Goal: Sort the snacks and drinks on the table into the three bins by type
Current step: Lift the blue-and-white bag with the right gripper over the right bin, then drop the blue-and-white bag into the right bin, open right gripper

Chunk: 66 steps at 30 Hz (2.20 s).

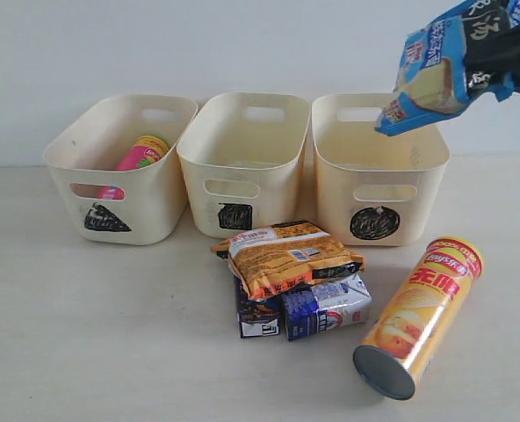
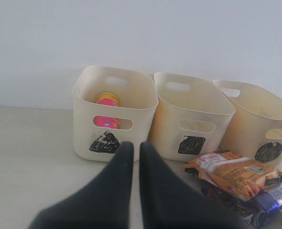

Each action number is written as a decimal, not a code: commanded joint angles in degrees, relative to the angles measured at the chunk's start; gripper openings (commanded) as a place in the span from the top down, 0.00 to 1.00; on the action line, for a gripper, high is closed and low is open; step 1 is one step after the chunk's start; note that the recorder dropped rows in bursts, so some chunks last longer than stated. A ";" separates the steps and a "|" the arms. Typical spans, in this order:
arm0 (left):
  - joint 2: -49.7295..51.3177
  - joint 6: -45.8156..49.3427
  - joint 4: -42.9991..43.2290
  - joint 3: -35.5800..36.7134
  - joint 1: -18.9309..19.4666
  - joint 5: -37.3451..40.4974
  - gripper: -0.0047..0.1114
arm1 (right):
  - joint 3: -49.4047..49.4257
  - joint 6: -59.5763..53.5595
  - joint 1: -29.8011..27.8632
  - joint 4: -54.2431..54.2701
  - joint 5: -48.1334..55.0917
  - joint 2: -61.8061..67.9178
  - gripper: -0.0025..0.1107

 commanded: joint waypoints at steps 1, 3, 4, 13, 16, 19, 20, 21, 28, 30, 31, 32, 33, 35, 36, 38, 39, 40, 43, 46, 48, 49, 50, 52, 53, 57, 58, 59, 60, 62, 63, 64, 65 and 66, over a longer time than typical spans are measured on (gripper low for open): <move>0.27 0.21 -0.68 0.11 0.03 -0.20 0.92 | -0.49 -4.80 -0.43 0.80 -6.20 -0.04 0.98; 0.27 0.21 -0.68 0.11 0.03 -0.20 0.92 | -1.32 -5.27 -0.43 0.80 -6.07 1.47 0.98; 0.27 0.21 -0.68 0.11 0.03 -0.20 0.92 | -1.60 -5.27 -0.32 0.80 -5.50 2.45 0.98; 0.27 0.21 -0.68 0.11 0.03 -0.20 0.92 | -9.01 -7.31 2.46 0.80 -2.92 12.98 0.98; 0.27 0.21 -0.68 0.11 0.03 -0.20 0.92 | -12.04 -7.29 2.46 0.80 -2.69 16.90 0.98; 0.27 0.21 -0.68 0.11 0.03 -0.20 0.92 | -14.44 -7.29 2.46 0.80 -2.69 20.13 0.98; 0.27 0.21 -0.68 0.11 0.03 -0.20 0.92 | -15.13 -7.29 2.46 0.69 -2.69 20.98 0.98; 0.27 0.21 -0.68 0.11 0.03 -0.20 0.92 | -15.74 -7.29 2.46 0.56 -2.69 21.97 0.98; 0.27 0.21 -0.68 0.11 0.03 -0.20 0.92 | -16.41 -7.29 2.46 -0.71 -2.69 26.13 0.94; 0.27 0.21 -0.68 0.11 0.03 -0.20 0.92 | -16.41 -7.29 2.46 -0.71 -2.56 26.47 0.83; 0.27 0.21 -0.68 0.11 0.03 -0.20 0.92 | -16.41 -7.44 2.46 -0.71 -2.56 26.55 0.76; 0.27 0.21 -0.68 0.11 0.03 -0.20 0.92 | -16.41 -7.76 2.46 -0.71 -2.56 26.60 0.69; 0.27 0.21 -0.68 0.11 0.03 -0.20 0.92 | -16.41 -7.89 2.46 -0.71 -2.56 26.60 0.58; 0.27 0.21 -0.68 0.11 0.03 -0.20 0.92 | -16.41 -7.89 2.46 -0.71 -2.94 26.60 0.44; 0.27 0.21 -0.68 0.11 0.03 -0.20 0.92 | -16.41 -7.89 2.46 -0.71 -3.23 26.60 0.38; 0.27 0.21 -0.68 0.11 0.03 -0.20 0.92 | -16.41 -7.89 2.46 -0.71 -3.61 26.60 0.33; 0.27 0.21 -0.68 0.11 0.03 -0.20 0.92 | -16.41 -7.89 2.46 -0.71 -3.74 26.60 0.32; 0.27 0.21 -0.68 0.11 0.03 -0.20 0.92 | -16.41 -7.89 2.46 -0.71 -3.54 26.60 0.32; 0.27 0.21 -0.68 0.11 0.03 -0.20 0.92 | -16.41 -7.89 2.46 -0.71 -2.03 26.60 0.32; 0.27 0.21 -0.68 0.11 0.03 -0.20 0.92 | -16.41 -7.66 2.46 -0.71 0.27 26.60 0.32; 0.27 0.21 -0.68 0.11 0.03 -0.20 0.92 | -16.41 -7.66 2.46 -0.61 2.06 26.45 0.32; 0.27 0.21 -0.68 0.11 0.03 -0.20 0.92 | -16.41 -7.66 2.46 -0.61 2.51 26.01 0.33; 0.27 0.21 -0.68 0.11 0.03 -0.20 0.92 | -16.41 -7.66 2.46 -0.61 2.78 25.44 0.34; 0.27 0.21 -0.68 0.11 0.03 -0.20 0.92 | -16.41 -7.66 2.46 -0.61 2.67 24.05 0.40; 0.27 0.21 -0.68 0.11 0.03 -0.20 0.92 | -16.41 -7.66 2.46 -0.61 2.56 23.07 0.46; 0.27 0.21 -0.68 0.11 0.03 -0.20 0.92 | -16.41 -7.66 2.46 -1.21 2.56 18.88 0.74; 0.27 0.21 -0.68 0.11 0.03 -0.20 0.92 | -16.41 -7.78 2.46 -1.63 2.80 17.52 0.84; 0.27 0.21 -0.68 0.11 0.03 -0.20 0.92 | -16.41 -7.78 2.46 -1.96 3.07 16.67 0.91; 0.27 0.21 -0.68 0.11 0.03 -0.20 0.92 | -16.41 -7.92 2.46 -2.24 3.58 15.85 0.98; 0.27 0.21 -0.68 0.11 0.03 -0.20 0.92 | -16.41 -7.92 2.46 -2.76 5.35 14.02 0.98; 0.27 0.21 -0.68 0.11 0.03 -0.20 0.92 | -16.41 -7.92 2.46 -3.01 6.73 13.24 0.98; 0.27 0.21 -0.68 0.11 0.03 -0.20 0.92 | -16.41 -7.92 2.46 -3.13 8.43 12.61 0.98; 0.27 0.21 -0.68 0.11 0.03 -0.20 0.92 | -16.41 -7.92 2.46 -3.13 10.04 12.15 0.98; 0.27 0.21 -0.68 0.11 0.03 -0.20 0.92 | -16.41 -7.92 2.46 -3.16 12.42 11.80 0.98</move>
